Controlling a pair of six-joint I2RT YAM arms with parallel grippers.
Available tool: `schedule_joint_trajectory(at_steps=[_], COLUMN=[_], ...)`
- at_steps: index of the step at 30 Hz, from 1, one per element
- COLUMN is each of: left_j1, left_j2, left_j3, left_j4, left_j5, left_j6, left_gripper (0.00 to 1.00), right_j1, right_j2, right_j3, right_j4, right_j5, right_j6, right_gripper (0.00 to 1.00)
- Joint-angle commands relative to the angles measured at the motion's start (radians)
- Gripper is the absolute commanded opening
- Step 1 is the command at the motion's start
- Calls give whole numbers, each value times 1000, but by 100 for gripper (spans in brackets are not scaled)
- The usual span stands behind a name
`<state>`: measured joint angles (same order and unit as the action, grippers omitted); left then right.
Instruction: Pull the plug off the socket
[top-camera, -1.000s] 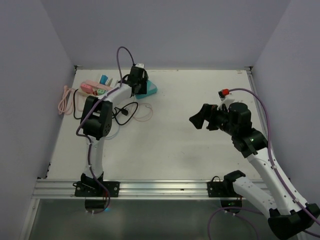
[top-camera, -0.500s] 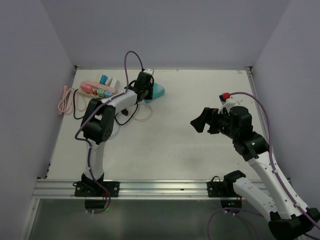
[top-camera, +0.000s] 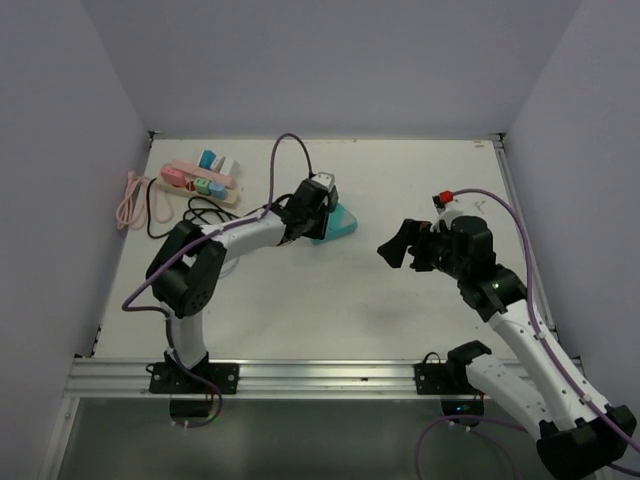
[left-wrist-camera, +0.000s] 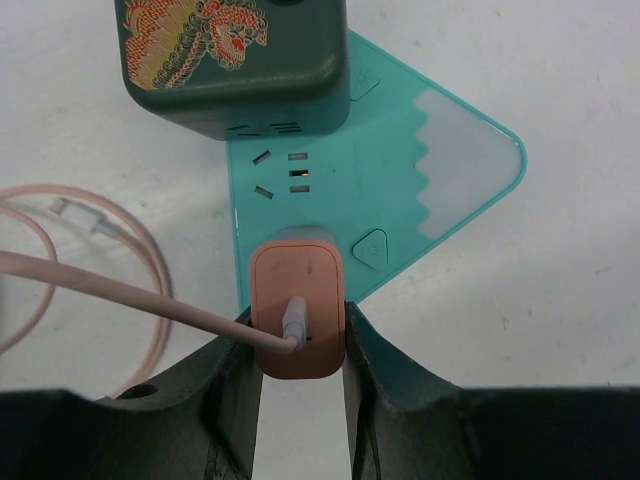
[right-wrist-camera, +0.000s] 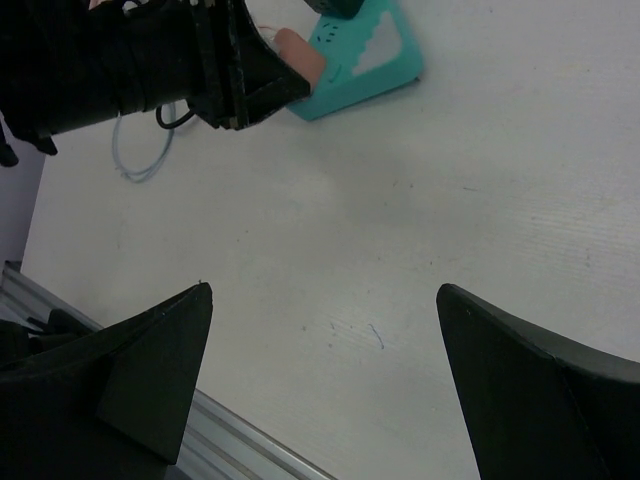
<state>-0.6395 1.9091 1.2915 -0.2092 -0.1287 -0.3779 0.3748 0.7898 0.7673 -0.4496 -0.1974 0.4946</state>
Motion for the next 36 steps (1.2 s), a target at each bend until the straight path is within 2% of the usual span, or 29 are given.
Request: schedule_joint_trajectory(at_steps=[1, 6, 9, 13, 18, 19, 25, 28, 36], left_j1=[-78, -178, -210, -238, -253, -253, -253, -253, -253], left_j2=[-71, -154, -212, -262, -294, -311, -347, -370, -450], left_j3=[-69, -126, -178, -238, -274, -277, -281, -291, -317], left_j4=[-62, -94, -93, -59, -26, -19, -24, -29, -51], left_j5=[-1, -55, -66, -52, -43, -46, -66, -68, -65], left_j6=[-49, -110, -157, -196, -208, -208, -202, -199, -184], left_gripper=[14, 22, 25, 32, 53, 62, 87, 93, 93], right_j1=[3, 3, 3, 3, 3, 3, 3, 3, 3], right_j2=[11, 25, 26, 28, 48, 54, 100, 104, 121], right_j3=[-28, -88, -128, -201, -264, -276, -292, -301, -322], right_j4=[94, 160, 201, 261, 327, 331, 359, 377, 385], right_j5=[-2, 7, 15, 36, 46, 49, 73, 82, 104], right_j6=[41, 113, 153, 209, 272, 278, 298, 324, 346], right_gripper=[99, 99, 99, 99, 99, 99, 99, 99, 99])
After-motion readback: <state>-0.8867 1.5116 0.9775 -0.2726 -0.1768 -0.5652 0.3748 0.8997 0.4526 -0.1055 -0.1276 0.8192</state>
